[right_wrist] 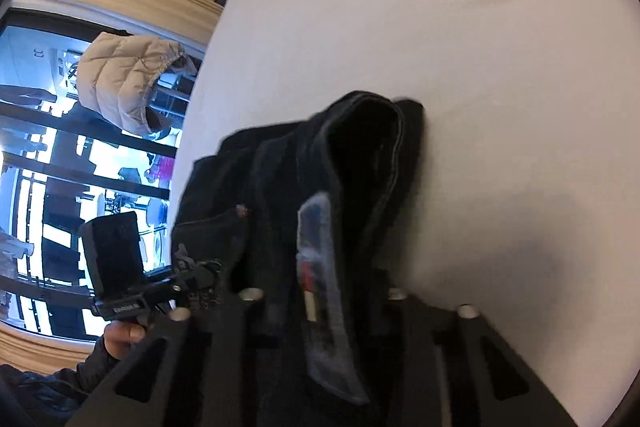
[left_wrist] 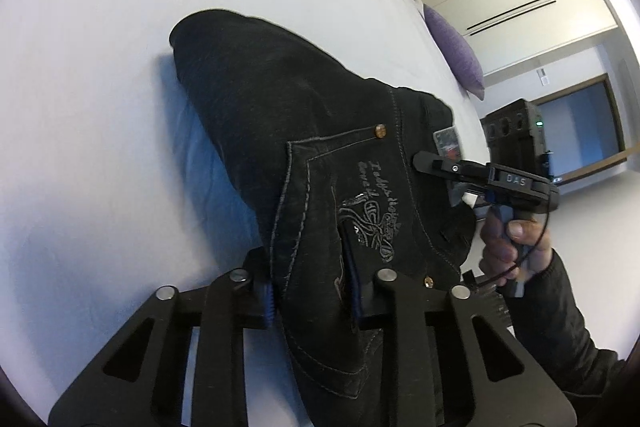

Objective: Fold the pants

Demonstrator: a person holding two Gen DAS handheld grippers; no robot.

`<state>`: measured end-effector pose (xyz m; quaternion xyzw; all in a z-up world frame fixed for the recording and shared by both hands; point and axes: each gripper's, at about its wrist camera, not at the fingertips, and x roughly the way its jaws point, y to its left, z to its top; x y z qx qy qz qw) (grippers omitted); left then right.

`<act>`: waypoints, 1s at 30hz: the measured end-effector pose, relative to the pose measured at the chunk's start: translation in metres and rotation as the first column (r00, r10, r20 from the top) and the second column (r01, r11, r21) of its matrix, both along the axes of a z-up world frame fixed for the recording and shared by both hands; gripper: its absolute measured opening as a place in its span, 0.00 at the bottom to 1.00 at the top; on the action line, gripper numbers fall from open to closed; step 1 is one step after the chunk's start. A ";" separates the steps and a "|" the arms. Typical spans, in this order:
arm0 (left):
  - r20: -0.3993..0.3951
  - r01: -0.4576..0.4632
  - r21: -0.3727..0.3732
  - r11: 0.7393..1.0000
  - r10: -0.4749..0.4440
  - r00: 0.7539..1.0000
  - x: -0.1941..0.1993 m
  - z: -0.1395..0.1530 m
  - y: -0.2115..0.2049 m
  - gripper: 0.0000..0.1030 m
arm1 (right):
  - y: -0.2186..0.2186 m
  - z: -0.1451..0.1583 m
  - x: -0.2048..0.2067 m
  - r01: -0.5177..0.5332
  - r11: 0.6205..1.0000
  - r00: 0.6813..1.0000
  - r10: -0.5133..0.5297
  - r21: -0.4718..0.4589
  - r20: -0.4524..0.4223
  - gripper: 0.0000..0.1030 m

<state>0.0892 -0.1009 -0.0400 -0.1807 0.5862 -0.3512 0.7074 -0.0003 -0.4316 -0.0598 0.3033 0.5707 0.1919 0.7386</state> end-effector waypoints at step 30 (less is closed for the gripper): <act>0.046 -0.158 -0.010 0.987 0.159 0.986 0.108 -0.049 0.111 0.36 | 0.091 -0.054 0.170 0.059 0.975 0.997 -0.066 0.214 0.028 0.33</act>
